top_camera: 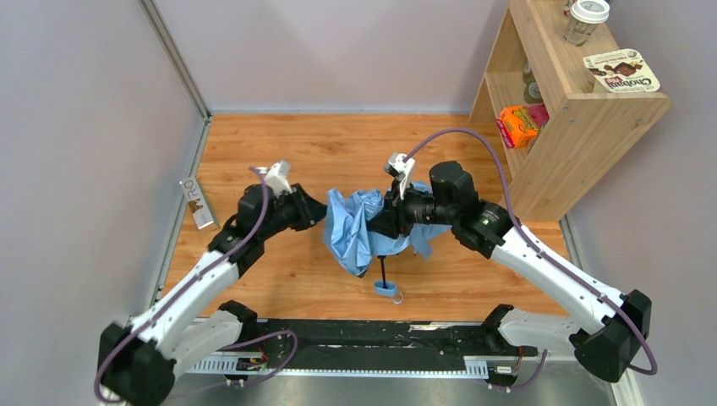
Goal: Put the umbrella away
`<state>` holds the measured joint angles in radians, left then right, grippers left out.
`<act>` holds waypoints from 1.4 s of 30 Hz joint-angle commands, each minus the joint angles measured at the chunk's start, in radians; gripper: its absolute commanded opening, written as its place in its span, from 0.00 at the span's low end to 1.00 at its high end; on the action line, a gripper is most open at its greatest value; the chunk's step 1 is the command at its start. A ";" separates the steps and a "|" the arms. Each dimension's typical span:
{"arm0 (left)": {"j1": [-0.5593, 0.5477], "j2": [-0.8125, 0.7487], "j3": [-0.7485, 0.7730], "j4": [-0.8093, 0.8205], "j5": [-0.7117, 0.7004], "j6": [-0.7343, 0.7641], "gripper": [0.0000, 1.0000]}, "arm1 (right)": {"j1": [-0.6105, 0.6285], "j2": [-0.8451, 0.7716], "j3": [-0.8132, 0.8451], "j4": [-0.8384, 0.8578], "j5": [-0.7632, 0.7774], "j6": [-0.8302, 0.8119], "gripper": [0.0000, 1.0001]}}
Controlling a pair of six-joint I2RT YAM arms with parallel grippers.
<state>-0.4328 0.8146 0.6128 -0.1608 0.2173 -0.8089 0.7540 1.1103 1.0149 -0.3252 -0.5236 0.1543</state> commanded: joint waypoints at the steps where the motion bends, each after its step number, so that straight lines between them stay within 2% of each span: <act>1: -0.105 0.213 0.054 0.369 0.169 -0.116 0.30 | -0.001 0.064 0.160 -0.026 0.002 -0.091 0.00; 3: -0.139 0.282 0.051 0.586 0.183 -0.159 0.30 | -0.001 0.155 0.270 -0.125 -0.013 -0.139 0.00; 6: -0.152 0.369 0.099 0.613 0.207 -0.157 0.30 | -0.001 0.293 0.448 -0.309 0.023 -0.237 0.00; 8: -0.150 0.396 0.123 0.601 0.225 -0.144 0.30 | -0.001 0.373 0.580 -0.423 0.143 -0.312 0.00; 10: -0.150 0.371 0.123 0.499 0.162 -0.061 0.32 | -0.001 0.419 0.670 -0.524 0.302 -0.393 0.00; 11: -0.150 0.338 0.116 0.380 0.115 -0.040 0.37 | -0.001 0.436 0.713 -0.560 0.368 -0.435 0.00; 12: -0.150 0.315 0.092 0.335 0.024 -0.003 0.41 | -0.001 0.451 0.743 -0.592 0.426 -0.476 0.00; 13: -0.141 0.278 0.079 0.251 -0.013 0.007 0.50 | -0.001 0.465 0.770 -0.606 0.477 -0.508 0.00; 14: -0.133 0.262 0.055 0.194 -0.106 0.011 0.52 | -0.001 0.473 0.790 -0.615 0.523 -0.545 0.00; 15: -0.109 0.226 0.044 0.085 -0.151 0.005 0.56 | 0.001 0.479 0.804 -0.617 0.593 -0.596 0.00; 17: -0.058 0.157 -0.004 -0.023 -0.246 0.000 0.60 | -0.001 0.502 0.832 -0.611 0.702 -0.665 0.00; 19: -0.015 0.060 -0.063 -0.048 -0.228 0.010 0.60 | 0.001 0.545 0.864 -0.589 0.830 -0.731 0.00; 22: 0.000 -0.134 -0.146 -0.042 -0.161 0.054 0.59 | 0.022 0.614 0.831 -0.468 1.057 -0.866 0.00; 24: 0.000 -0.237 -0.169 -0.081 -0.110 0.056 0.59 | 0.041 0.664 0.798 -0.419 1.125 -0.907 0.00; 29: 0.000 -0.449 -0.185 -0.249 -0.076 -0.004 0.57 | 0.157 0.798 0.754 -0.500 1.125 -0.869 0.00; 35: 0.000 -0.667 -0.220 -0.410 -0.052 -0.078 0.57 | 0.223 0.986 0.800 -0.764 0.857 -0.719 0.00; 38: 0.000 -0.709 -0.232 -0.419 -0.016 -0.093 0.55 | 0.240 1.077 0.795 -0.772 0.727 -0.700 0.00; 42: 0.000 -0.681 -0.232 -0.428 -0.001 -0.147 0.54 | 0.229 1.138 0.820 -0.778 0.444 -0.703 0.00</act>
<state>-0.4316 0.1150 0.3782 -0.5488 0.1783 -0.8917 1.0069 2.2230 1.7714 -1.0401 0.2096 -0.5850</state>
